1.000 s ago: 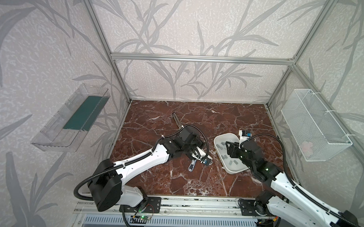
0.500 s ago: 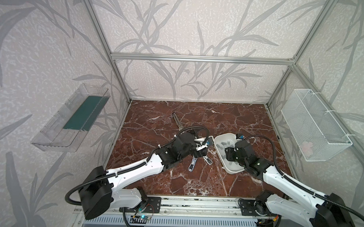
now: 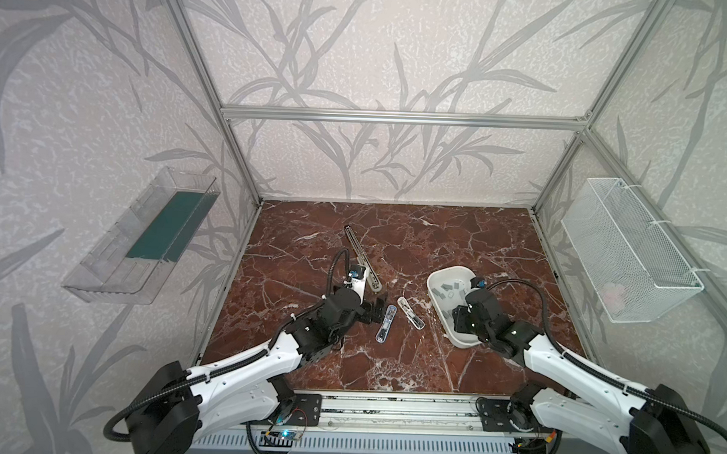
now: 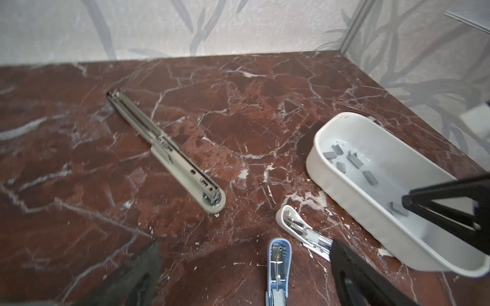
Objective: Load the staples into the stapler
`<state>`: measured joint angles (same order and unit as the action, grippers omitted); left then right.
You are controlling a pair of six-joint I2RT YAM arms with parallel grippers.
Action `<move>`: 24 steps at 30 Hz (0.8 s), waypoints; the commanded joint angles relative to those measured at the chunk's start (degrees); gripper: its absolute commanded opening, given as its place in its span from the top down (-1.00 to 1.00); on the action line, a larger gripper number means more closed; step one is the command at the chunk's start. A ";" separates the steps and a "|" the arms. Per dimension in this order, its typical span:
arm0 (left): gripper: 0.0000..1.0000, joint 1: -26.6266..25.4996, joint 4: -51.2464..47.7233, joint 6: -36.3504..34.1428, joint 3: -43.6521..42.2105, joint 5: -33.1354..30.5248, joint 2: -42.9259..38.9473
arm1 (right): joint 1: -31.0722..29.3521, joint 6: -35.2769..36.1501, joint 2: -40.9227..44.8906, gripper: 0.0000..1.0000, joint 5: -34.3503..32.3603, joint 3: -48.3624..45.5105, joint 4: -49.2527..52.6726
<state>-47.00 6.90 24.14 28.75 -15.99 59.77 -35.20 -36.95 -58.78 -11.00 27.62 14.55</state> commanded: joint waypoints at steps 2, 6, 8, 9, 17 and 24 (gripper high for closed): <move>-0.98 0.13 -1.60 12.38 -0.93 -2.28 1.03 | -0.98 -3.31 0.53 0.36 -3.29 -0.55 4.66; -0.98 -0.74 2.67 6.65 -0.54 5.78 5.75 | -2.89 -4.65 -0.68 0.39 -3.94 -0.78 5.66; -0.98 -1.41 1.18 4.81 1.21 6.08 9.69 | -4.13 -5.18 -1.30 0.42 -3.77 -0.72 5.51; -0.98 -1.61 0.18 4.12 2.24 6.29 11.92 | -4.88 -5.53 -1.65 0.43 -3.84 -0.68 5.36; -0.98 -4.08 1.55 2.56 4.03 7.50 22.81 | -8.04 -7.87 -1.87 0.48 -5.25 -1.13 3.41; -0.94 -4.15 0.69 2.17 5.31 5.20 25.68 | -9.07 -8.68 -2.88 0.52 -3.66 -0.51 -0.44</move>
<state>-51.00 7.66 26.50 32.18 -8.75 84.36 -43.62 -44.62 -60.97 -14.46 26.76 16.03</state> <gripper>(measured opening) 0.972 0.241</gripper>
